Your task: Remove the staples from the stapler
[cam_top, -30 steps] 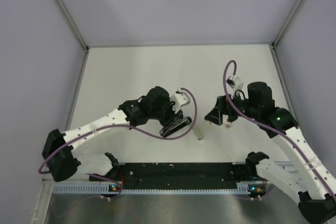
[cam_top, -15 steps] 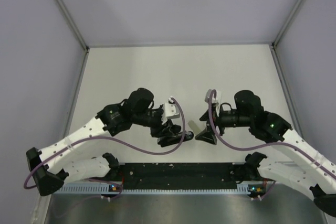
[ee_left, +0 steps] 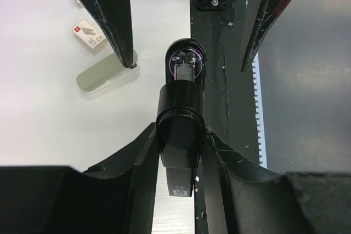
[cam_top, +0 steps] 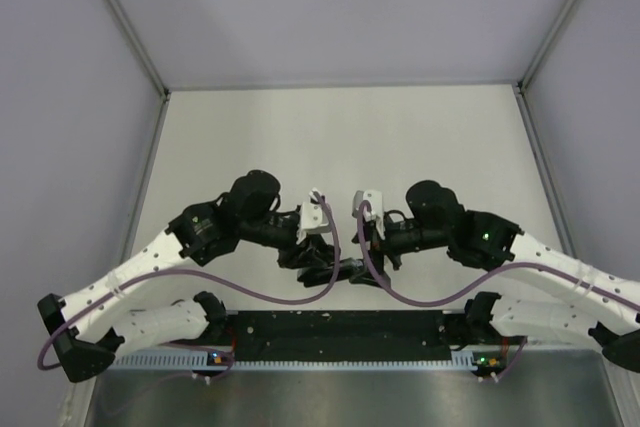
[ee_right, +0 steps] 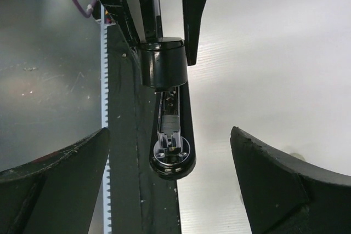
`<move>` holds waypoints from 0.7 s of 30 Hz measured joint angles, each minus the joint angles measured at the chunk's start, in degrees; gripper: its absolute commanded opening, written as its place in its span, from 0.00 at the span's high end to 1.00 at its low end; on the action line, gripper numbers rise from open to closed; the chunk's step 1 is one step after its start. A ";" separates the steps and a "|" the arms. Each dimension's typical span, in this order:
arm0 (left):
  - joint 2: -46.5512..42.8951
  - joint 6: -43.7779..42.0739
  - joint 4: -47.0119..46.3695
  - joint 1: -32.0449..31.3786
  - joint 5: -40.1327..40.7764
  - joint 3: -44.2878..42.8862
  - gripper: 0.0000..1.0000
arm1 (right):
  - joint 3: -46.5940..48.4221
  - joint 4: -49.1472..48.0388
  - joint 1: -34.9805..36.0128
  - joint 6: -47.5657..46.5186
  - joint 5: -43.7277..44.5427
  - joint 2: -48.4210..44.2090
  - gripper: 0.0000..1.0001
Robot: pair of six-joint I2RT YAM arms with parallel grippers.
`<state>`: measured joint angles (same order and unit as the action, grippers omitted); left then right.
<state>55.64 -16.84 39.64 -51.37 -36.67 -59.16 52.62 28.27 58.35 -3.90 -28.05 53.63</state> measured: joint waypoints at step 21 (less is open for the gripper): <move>-3.39 0.76 -0.31 0.00 -0.26 -0.11 1.00 | -0.09 -5.11 2.36 0.94 3.39 1.42 0.32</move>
<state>52.25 -16.08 39.33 -51.37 -36.93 -59.27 52.53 23.16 60.71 -2.96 -24.67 55.05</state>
